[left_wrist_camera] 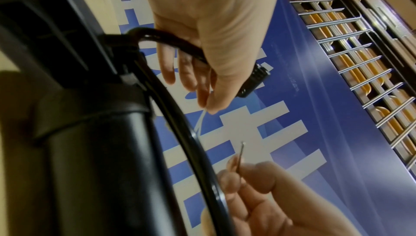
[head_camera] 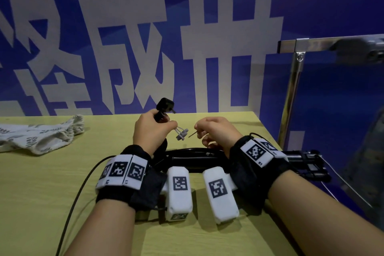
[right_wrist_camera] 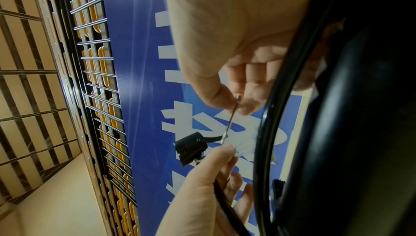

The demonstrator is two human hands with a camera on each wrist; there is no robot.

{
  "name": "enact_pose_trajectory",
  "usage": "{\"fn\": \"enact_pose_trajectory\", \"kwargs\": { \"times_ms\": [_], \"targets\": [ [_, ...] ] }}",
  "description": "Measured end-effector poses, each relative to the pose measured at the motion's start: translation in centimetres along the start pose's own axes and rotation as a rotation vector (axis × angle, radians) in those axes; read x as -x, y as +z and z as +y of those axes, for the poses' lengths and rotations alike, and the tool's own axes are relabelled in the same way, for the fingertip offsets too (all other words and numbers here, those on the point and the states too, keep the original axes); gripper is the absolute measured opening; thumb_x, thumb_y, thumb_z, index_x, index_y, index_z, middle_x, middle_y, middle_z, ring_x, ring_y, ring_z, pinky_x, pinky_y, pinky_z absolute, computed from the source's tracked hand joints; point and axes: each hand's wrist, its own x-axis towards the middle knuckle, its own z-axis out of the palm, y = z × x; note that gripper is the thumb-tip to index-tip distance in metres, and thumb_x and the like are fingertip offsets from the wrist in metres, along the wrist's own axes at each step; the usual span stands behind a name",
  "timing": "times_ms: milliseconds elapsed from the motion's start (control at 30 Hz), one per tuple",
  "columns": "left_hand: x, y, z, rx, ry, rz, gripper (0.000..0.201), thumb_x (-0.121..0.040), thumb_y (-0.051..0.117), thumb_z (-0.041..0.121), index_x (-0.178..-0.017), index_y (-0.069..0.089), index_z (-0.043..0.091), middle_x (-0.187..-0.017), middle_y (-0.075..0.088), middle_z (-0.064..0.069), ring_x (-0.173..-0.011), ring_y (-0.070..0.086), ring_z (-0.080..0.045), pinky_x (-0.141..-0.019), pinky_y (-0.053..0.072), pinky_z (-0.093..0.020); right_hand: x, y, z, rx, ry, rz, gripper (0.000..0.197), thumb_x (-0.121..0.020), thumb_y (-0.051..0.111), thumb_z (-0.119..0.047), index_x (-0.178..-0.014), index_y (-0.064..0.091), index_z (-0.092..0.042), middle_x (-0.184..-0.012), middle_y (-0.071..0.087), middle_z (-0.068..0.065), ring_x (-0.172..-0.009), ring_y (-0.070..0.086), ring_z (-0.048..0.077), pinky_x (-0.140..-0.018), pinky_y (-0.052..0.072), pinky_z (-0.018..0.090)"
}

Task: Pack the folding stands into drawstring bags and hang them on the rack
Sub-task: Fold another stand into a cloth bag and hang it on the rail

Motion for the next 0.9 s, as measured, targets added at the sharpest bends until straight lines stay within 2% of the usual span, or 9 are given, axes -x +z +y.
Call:
{"fn": "enact_pose_trajectory", "kwargs": {
  "times_ms": [100,167,233,500,633,800,900],
  "targets": [
    [-0.1,-0.1,0.0,0.047,-0.022,-0.037,0.017,-0.077,0.070,0.010,-0.081,0.055,0.017,-0.069,0.057,-0.002,-0.069,0.053,-0.022,-0.071,0.044,-0.033,0.1,0.2,0.2,-0.004,-0.071,0.029,0.010,-0.089,0.054,-0.012,-0.081,0.059,-0.013,-0.069,0.059,0.000,-0.049,0.045,0.011,-0.046,0.037,0.019],
    [-0.1,-0.2,0.0,0.050,-0.028,-0.039,0.023,-0.079,0.070,0.012,-0.096,0.055,0.014,-0.074,0.059,-0.003,-0.071,0.056,-0.021,-0.075,0.046,-0.035,0.0,0.4,0.4,0.025,-0.135,0.078,0.011,-0.088,0.055,-0.009,-0.080,0.060,-0.015,-0.070,0.061,0.000,-0.050,0.046,0.012,-0.046,0.040,0.020],
    [0.0,-0.1,-0.1,0.056,-0.029,-0.033,0.029,-0.079,0.071,0.012,-0.102,0.054,0.012,-0.074,0.060,-0.003,-0.068,0.058,-0.018,-0.076,0.047,-0.034,-0.1,0.7,0.5,0.043,-0.181,0.122,0.014,-0.086,0.056,-0.005,-0.079,0.061,-0.015,-0.071,0.062,0.001,-0.051,0.049,0.012,-0.047,0.043,0.022],
    [0.0,-0.1,0.1,0.074,-0.025,-0.008,0.019,-0.078,0.072,0.010,-0.091,0.057,0.012,-0.070,0.060,-0.003,-0.061,0.057,-0.013,-0.066,0.044,-0.027,-0.5,0.9,0.9,0.167,-0.220,0.141,0.016,-0.082,0.058,-0.004,-0.071,0.058,-0.014,-0.067,0.063,0.003,-0.053,0.054,0.012,-0.054,0.049,0.023],
    [-0.1,-0.1,0.0,0.084,-0.050,0.027,0.018,-0.078,0.070,0.008,-0.092,0.059,0.011,-0.069,0.059,-0.003,-0.060,0.055,-0.012,-0.061,0.043,-0.024,-0.3,1.0,0.9,0.179,-0.235,0.093,0.016,-0.081,0.061,-0.005,-0.067,0.058,-0.012,-0.063,0.061,0.003,-0.056,0.055,0.015,-0.058,0.051,0.026],
    [-0.2,-0.1,-0.1,0.064,-0.065,0.060,0.016,-0.076,0.070,0.009,-0.076,0.058,0.019,-0.064,0.058,-0.001,-0.062,0.055,-0.017,-0.071,0.047,-0.033,-0.2,1.0,0.9,0.162,-0.247,0.072,0.020,-0.081,0.060,-0.003,-0.064,0.055,-0.013,-0.060,0.060,0.002,-0.052,0.053,0.013,-0.049,0.044,0.019],
    [-0.2,-0.1,0.0,0.056,-0.066,0.066,0.018,-0.076,0.070,0.009,-0.073,0.057,0.022,-0.063,0.058,-0.001,-0.066,0.055,-0.021,-0.075,0.050,-0.036,-0.1,1.1,0.9,0.157,-0.261,0.045,0.021,-0.082,0.060,-0.003,-0.065,0.056,-0.013,-0.060,0.060,0.002,-0.052,0.053,0.012,-0.047,0.044,0.015]
  ]
}}
